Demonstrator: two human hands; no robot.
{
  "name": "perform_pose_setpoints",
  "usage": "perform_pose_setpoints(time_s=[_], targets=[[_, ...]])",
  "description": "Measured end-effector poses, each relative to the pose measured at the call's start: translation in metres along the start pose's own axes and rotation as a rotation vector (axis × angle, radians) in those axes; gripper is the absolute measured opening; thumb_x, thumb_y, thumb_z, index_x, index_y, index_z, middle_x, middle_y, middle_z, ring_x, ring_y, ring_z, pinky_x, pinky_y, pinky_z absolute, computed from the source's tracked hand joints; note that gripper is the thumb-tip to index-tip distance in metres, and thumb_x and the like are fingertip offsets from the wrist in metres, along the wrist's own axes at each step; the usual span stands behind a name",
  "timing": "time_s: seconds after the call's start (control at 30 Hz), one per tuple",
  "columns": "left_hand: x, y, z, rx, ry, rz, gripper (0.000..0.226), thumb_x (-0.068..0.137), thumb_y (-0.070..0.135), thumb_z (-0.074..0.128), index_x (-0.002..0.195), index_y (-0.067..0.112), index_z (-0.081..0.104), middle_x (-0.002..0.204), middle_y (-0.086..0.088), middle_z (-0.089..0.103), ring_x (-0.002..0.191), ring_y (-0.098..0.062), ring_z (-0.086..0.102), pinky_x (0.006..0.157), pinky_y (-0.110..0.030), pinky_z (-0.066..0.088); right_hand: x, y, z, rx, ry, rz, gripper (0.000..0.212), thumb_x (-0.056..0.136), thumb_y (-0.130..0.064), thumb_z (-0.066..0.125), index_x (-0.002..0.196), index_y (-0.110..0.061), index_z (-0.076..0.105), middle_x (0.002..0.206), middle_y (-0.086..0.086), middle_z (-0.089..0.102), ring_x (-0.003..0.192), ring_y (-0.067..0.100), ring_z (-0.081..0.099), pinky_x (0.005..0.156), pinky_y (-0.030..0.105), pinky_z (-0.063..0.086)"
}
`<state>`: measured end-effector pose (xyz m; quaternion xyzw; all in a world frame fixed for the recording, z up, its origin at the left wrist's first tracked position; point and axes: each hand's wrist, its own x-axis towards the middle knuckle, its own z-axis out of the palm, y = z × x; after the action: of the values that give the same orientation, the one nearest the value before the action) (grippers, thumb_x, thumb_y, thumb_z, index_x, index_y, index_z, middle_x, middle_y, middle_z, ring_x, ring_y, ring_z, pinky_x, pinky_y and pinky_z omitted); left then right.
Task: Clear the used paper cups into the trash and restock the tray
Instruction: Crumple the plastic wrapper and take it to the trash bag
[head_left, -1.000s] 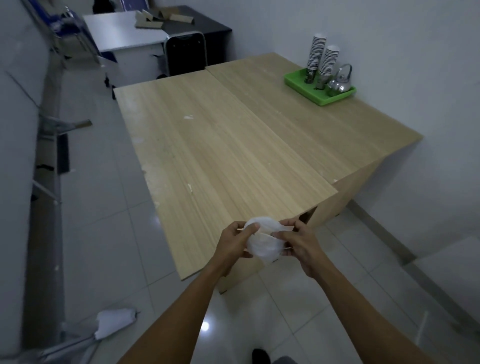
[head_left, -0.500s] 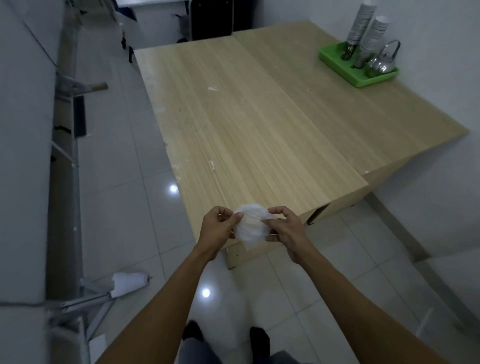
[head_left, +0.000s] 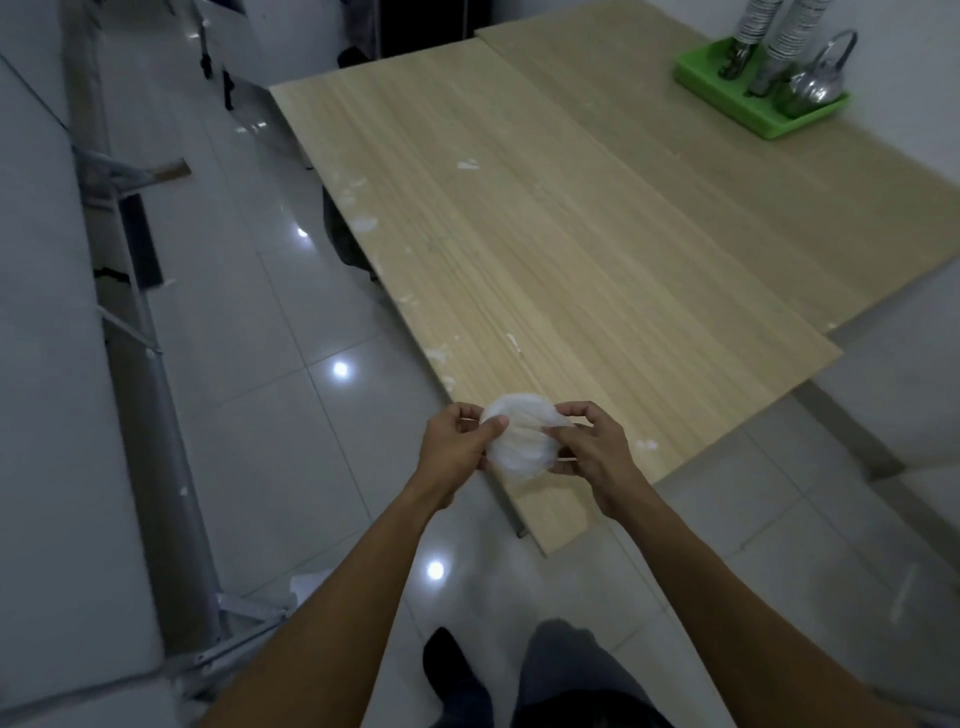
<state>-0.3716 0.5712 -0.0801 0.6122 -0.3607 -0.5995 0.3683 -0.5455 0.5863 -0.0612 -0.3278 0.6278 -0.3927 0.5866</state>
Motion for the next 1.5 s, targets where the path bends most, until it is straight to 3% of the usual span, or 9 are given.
perform_pose_setpoints(time_s=[0.13, 0.4, 0.67, 0.8, 1.0, 1.2, 1.3, 1.5], targets=[[0.024, 0.015, -0.040, -0.009, 0.015, 0.027, 0.025, 0.081, 0.020, 0.075, 0.095, 0.007, 0.059, 0.091, -0.012, 0.068, 0.075, -0.020, 0.066, 0.051, -0.025, 0.051, 0.016, -0.010, 0.047, -0.015, 0.022, 0.016, 0.019, 0.086, -0.011, 0.064, 0.104, -0.014, 0.057, 0.090, 0.010, 0.068, 0.072, 0.023, 0.068, 0.061, 0.038, 0.058], [0.107, 0.050, -0.106, 0.016, 0.028, 0.026, 0.023, 0.081, 0.023, 0.076, 0.090, 0.010, 0.058, 0.087, -0.009, 0.068, 0.073, -0.017, 0.065, 0.052, -0.024, 0.052, 0.087, -0.045, 0.123, -0.028, 0.023, 0.011, 0.022, 0.086, -0.010, 0.064, 0.107, -0.010, 0.056, 0.093, 0.013, 0.067, 0.075, 0.024, 0.067, 0.062, 0.038, 0.058], [0.209, 0.091, -0.172, 0.059, 0.016, -0.005, 0.029, 0.083, 0.037, 0.071, 0.091, 0.011, 0.061, 0.088, -0.007, 0.068, 0.076, -0.019, 0.065, 0.058, -0.029, 0.055, 0.179, -0.087, 0.198, -0.008, 0.019, 0.016, 0.022, 0.086, -0.008, 0.063, 0.107, -0.007, 0.056, 0.091, 0.011, 0.067, 0.070, 0.022, 0.066, 0.051, 0.028, 0.054], [0.278, 0.136, -0.217, 0.064, 0.001, -0.029, 0.029, 0.084, 0.036, 0.070, 0.092, 0.010, 0.061, 0.090, -0.008, 0.068, 0.074, -0.020, 0.065, 0.060, -0.029, 0.055, 0.244, -0.121, 0.250, 0.008, 0.027, 0.047, 0.022, 0.085, -0.009, 0.065, 0.106, -0.009, 0.057, 0.096, 0.015, 0.067, 0.072, 0.025, 0.066, 0.057, 0.036, 0.057], [0.356, 0.173, -0.270, 0.028, 0.029, -0.128, 0.046, 0.095, 0.048, 0.049, 0.097, 0.005, 0.064, 0.088, -0.012, 0.069, 0.072, -0.022, 0.064, 0.063, -0.033, 0.053, 0.307, -0.150, 0.316, 0.049, 0.073, 0.063, 0.023, 0.085, -0.009, 0.065, 0.106, -0.007, 0.057, 0.097, 0.018, 0.067, 0.071, 0.025, 0.066, 0.052, 0.031, 0.054], [0.447, 0.183, -0.341, 0.191, -0.019, -0.156, 0.027, 0.097, 0.027, 0.053, 0.101, 0.002, 0.062, 0.096, -0.012, 0.069, 0.068, -0.018, 0.063, 0.059, -0.031, 0.049, 0.366, -0.170, 0.389, 0.127, 0.223, 0.071, 0.016, 0.084, -0.003, 0.065, 0.097, -0.012, 0.059, 0.088, 0.020, 0.060, 0.060, 0.021, 0.060, 0.046, 0.024, 0.050], [0.491, 0.187, -0.374, 0.300, -0.082, -0.164, 0.023, 0.095, 0.022, 0.054, 0.098, 0.000, 0.062, 0.091, -0.010, 0.068, 0.065, -0.017, 0.061, 0.056, -0.028, 0.046, 0.388, -0.174, 0.427, 0.147, 0.261, 0.077, 0.017, 0.084, -0.002, 0.065, 0.098, -0.010, 0.060, 0.080, 0.012, 0.063, 0.055, 0.016, 0.062, 0.047, 0.025, 0.053], [0.558, 0.190, -0.416, 0.441, -0.142, -0.136, 0.012, 0.093, 0.014, 0.055, 0.089, 0.008, 0.064, 0.086, -0.010, 0.068, 0.064, -0.018, 0.061, 0.046, -0.017, 0.043, 0.422, -0.162, 0.483, 0.186, 0.291, 0.153, 0.018, 0.085, -0.002, 0.065, 0.101, -0.008, 0.059, 0.088, 0.005, 0.062, 0.067, 0.020, 0.062, 0.052, 0.030, 0.057]])
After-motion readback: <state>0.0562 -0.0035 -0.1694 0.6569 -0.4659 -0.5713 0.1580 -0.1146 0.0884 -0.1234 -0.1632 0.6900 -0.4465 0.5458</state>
